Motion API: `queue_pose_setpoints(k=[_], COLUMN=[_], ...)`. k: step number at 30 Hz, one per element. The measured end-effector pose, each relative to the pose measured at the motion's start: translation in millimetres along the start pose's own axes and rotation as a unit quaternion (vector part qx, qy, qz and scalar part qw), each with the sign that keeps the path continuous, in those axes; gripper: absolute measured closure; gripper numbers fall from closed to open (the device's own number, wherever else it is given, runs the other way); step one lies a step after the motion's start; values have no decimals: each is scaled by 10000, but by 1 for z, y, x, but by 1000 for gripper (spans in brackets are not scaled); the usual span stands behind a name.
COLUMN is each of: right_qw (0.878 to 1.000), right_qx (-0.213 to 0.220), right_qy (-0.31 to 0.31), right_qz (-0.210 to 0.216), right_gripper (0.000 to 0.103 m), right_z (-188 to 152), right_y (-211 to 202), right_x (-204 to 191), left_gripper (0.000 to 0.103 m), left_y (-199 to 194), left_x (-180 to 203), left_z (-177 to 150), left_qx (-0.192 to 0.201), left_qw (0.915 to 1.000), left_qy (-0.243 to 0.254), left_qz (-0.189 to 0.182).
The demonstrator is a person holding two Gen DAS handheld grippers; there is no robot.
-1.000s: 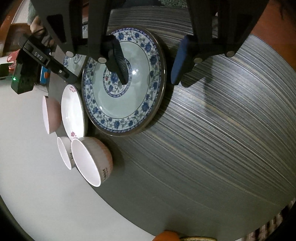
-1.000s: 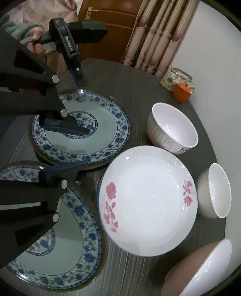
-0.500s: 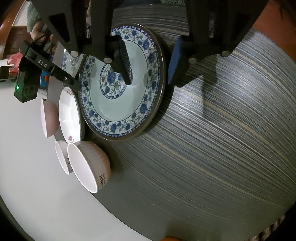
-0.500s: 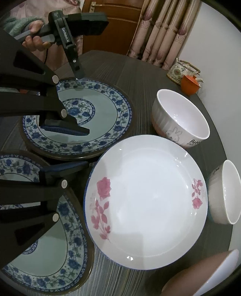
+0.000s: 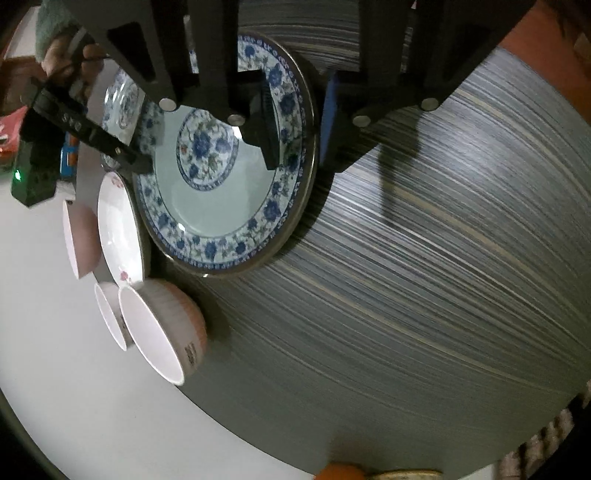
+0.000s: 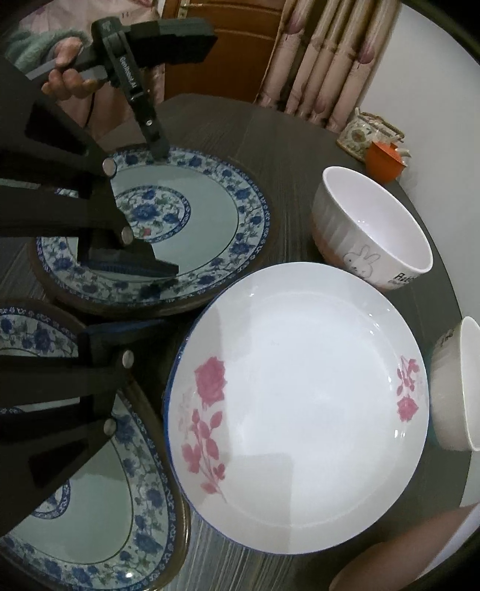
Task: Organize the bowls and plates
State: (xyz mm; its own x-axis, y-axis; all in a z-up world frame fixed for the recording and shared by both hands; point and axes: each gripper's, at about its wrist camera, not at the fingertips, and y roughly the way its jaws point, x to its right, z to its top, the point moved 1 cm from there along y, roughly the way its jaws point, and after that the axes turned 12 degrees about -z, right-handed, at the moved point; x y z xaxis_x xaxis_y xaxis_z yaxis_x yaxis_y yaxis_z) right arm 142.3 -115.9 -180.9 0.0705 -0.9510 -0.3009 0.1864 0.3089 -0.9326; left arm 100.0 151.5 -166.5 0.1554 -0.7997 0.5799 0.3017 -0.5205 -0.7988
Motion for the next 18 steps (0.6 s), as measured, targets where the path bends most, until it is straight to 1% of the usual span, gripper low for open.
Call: queue_pose_setpoints(k=[6,12,18], right_qw=[9998,9991,9987], right_qx=[169,380,509], right_qy=[-107,-159,-49], right_qz=[-18,-18,-32], right_gripper=[88,89,88], right_z=[-6,-13,-26], right_y=[-11,-16,-6], right_x=[-24,-47,-64], left_gripper=[82,82,82], left_y=[-25,-42,-50], left_x=[-1,-17,-30], left_z=[5,15,21], left_qx=[344,543,796], left_qw=[9990,9981,9958], left_qy=[218,152,155], left_qz=[166,251,426])
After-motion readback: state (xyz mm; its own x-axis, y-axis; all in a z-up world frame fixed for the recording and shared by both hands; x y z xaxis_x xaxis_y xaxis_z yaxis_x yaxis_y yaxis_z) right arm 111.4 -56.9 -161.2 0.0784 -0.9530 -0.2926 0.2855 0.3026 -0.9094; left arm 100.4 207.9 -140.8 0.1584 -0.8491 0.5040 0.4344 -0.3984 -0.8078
